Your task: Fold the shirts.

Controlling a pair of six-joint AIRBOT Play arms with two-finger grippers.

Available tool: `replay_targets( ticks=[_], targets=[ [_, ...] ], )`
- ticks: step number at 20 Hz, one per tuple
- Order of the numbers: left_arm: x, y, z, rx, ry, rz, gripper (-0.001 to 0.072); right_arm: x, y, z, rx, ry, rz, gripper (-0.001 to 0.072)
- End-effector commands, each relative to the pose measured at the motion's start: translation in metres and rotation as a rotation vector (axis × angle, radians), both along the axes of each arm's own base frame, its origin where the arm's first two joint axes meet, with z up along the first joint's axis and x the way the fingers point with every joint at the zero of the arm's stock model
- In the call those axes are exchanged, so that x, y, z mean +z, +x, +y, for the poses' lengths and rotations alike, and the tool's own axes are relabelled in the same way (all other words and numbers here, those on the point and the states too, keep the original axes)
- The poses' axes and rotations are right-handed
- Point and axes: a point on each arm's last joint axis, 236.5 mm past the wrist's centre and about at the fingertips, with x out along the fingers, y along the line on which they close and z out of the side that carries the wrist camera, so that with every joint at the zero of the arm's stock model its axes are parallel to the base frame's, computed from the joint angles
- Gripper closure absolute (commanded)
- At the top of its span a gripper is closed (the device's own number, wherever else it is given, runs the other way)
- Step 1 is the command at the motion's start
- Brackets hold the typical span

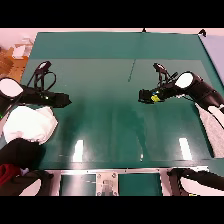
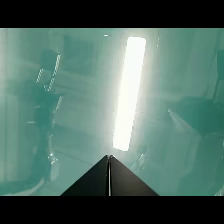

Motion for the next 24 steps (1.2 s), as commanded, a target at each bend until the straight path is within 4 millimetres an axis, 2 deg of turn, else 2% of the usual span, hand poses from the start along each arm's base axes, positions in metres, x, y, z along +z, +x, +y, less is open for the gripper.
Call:
replay_targets(
  ticks=[1,3,5,6,7,8,10,11,12,14,16,17,18,19,20,22,23,24],
  targets=[
    [-0.001,-0.001,0.0,-0.003,0.001,0.006,0.068,0.0,0.0,0.0,0.001,0.0,0.0,0.0695],
    [-0.001,-0.002,0.0,-0.006,0.003,0.009,0.068,0.0,0.0,0.0,0.001,0.0,0.0,0.0695],
    [-0.007,0.0,0.013,0.001,0.066,0.002,0.0679,0.0,0.0,0.0,0.001,0.0,0.0,0.0695],
    [-0.013,0.002,0.028,0.022,0.133,0.0,0.0583,0.0,0.0,0.0,0.001,0.0,0.0,0.0695],
    [-0.021,0.004,0.053,0.063,0.238,0.006,0.0088,0.0,0.0,0.0,0.001,0.0,0.0,0.0695],
    [-0.029,0.003,0.089,0.137,0.372,0.031,-0.0006,0.0,0.0,0.0,0.001,0.0,0.0,0.0695],
    [-0.039,-0.014,0.164,0.233,0.658,0.112,-0.0008,0.0,0.0,0.0,0.0,0.0,0.0,0.0695],
    [-0.049,-0.026,0.182,0.249,0.706,0.175,-0.0008,0.0,0.0,0.0,0.001,0.0,0.001,0.0695],
    [-0.062,-0.039,0.192,0.262,0.71,0.236,-0.0008,0.0,0.0,0.0,0.001,0.0,0.001,0.0695],
    [-0.092,-0.061,0.204,0.289,0.691,0.339,-0.0008,0.0,0.0,0.0,0.0,0.0,0.0,0.0695],
    [-0.113,-0.072,0.21,0.289,0.693,0.392,-0.0007,0.0,0.0,0.0,0.001,0.0,0.001,0.0695],
    [-0.118,-0.071,0.21,0.282,0.696,0.397,-0.0005,0.0,0.0,0.0,0.0,0.0,0.0,0.0695],
    [-0.12,-0.069,0.21,0.283,0.694,0.393,0.0097,0.0,0.0,0.0,0.001,0.0,0.001,0.0695],
    [-0.118,-0.067,0.21,0.282,0.693,0.389,0.0548,0.0,0.0,0.0,0.001,0.0,0.001,0.0695],
    [-0.115,-0.063,0.209,0.285,0.689,0.378,0.0681,0.0,0.0,0.0,0.001,0.0,0.001,0.0695],
    [-0.098,-0.052,0.204,0.301,0.665,0.362,0.0682,0.0,0.0,0.0,0.001,0.0,0.001,0.0695],
    [-0.083,-0.041,0.194,0.289,0.634,0.336,0.0682,0.0,0.0,0.0,0.0,0.0,-0.001,0.0695],
    [-0.06,-0.024,0.177,0.266,0.588,0.276,0.0682,0.0,0.0,0.0,-0.001,0.0,-0.002,0.0695]
  ],
)
